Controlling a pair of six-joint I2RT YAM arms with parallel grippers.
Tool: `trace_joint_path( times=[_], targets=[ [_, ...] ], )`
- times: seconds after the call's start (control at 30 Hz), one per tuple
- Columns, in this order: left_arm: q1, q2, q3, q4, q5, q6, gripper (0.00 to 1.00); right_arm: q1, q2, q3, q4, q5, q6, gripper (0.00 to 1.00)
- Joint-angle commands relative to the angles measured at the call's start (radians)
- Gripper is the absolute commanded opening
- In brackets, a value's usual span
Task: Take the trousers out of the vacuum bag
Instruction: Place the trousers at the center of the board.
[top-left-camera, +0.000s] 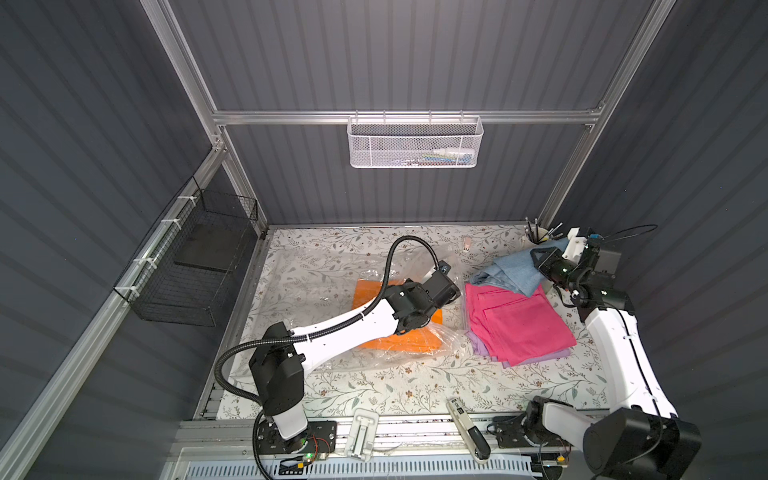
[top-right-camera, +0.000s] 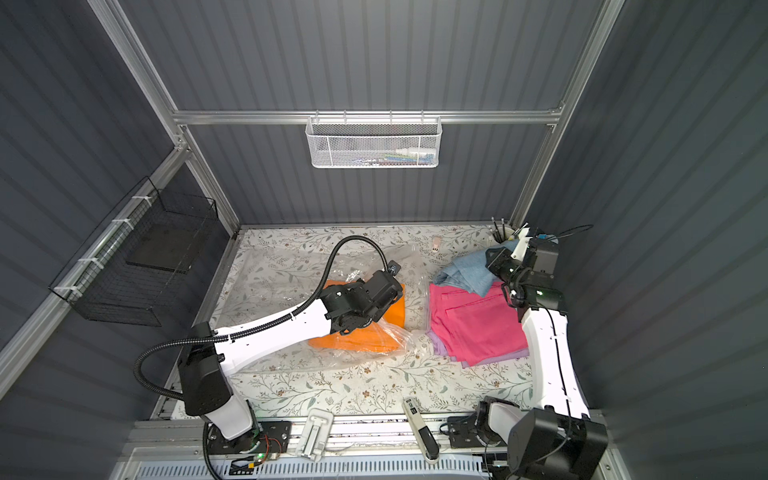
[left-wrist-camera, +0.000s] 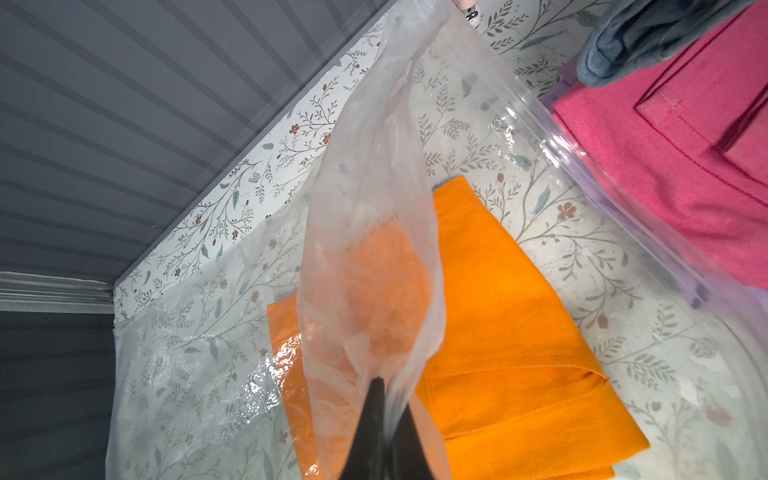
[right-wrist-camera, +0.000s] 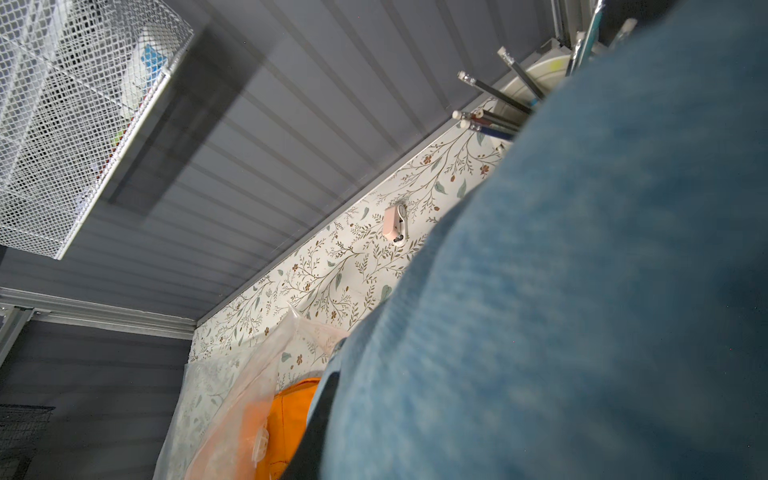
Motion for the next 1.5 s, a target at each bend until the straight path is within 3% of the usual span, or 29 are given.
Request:
trace_joint_path(
  times=[0.0,0.37,1.47],
  targets=[
    [0.012,-0.022,-0.002,-0.030,-0.012,-0.014,0.00,0.004,-0.027,-0.006,0.179,-0.009,-0.006,0.00],
    [0.012,-0.020,-0.002,-0.030,-0.009,-0.016,0.00,0.011,-0.069,-0.090,0.181,-0.001,0.009,0.00],
    [0.012,-0.030,-0.029,-0.006,0.018,-0.023,0.00,0.011,-0.366,-0.386,-0.062,-0.017,0.084,0.01]
  ],
)
